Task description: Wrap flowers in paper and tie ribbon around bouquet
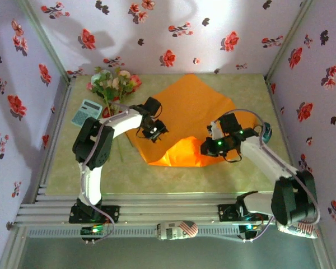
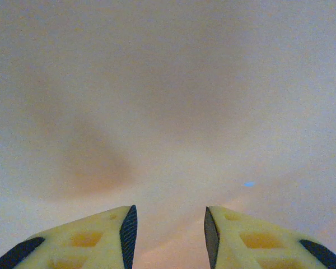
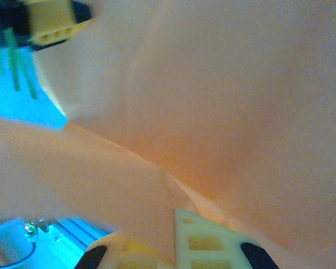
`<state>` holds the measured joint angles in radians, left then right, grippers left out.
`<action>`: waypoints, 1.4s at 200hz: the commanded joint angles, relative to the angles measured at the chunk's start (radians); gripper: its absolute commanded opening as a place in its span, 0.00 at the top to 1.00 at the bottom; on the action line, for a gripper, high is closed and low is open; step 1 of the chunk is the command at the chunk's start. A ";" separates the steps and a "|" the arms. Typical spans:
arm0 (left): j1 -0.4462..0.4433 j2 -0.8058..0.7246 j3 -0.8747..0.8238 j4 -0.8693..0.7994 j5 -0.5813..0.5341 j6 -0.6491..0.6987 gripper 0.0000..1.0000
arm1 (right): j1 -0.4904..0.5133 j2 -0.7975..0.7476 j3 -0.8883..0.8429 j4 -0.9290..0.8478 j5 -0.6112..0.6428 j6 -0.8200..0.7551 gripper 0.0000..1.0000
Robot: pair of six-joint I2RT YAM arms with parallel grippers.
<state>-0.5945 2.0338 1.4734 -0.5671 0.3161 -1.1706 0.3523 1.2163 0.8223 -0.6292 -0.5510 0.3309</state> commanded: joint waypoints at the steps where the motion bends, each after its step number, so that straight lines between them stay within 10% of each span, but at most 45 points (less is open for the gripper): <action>1: -0.031 0.025 0.120 -0.093 0.027 0.094 0.60 | 0.029 -0.092 -0.044 0.119 0.050 -0.060 1.00; 48: -0.137 0.077 0.192 -0.092 0.257 0.144 0.63 | 0.073 -0.137 -0.099 0.108 0.145 -0.090 0.98; 90: -0.187 0.021 0.112 -0.089 0.353 0.236 0.66 | 0.063 -0.143 -0.029 0.084 0.165 -0.027 0.46; 122: -0.236 0.026 0.120 -0.201 0.452 0.364 0.66 | -0.008 -0.181 0.051 0.094 0.276 0.091 0.32; 216: -0.340 -0.023 -0.083 -0.246 0.469 0.411 0.71 | -0.083 0.497 0.196 0.356 0.205 0.525 0.50; 280: -0.133 -0.180 -0.131 0.055 0.368 0.110 0.70 | -0.065 0.731 0.287 0.264 0.219 0.482 0.50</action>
<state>-0.8238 1.9057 1.3582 -0.6613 0.7284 -0.9161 0.2752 1.8690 1.1000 -0.2966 -0.3710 0.8227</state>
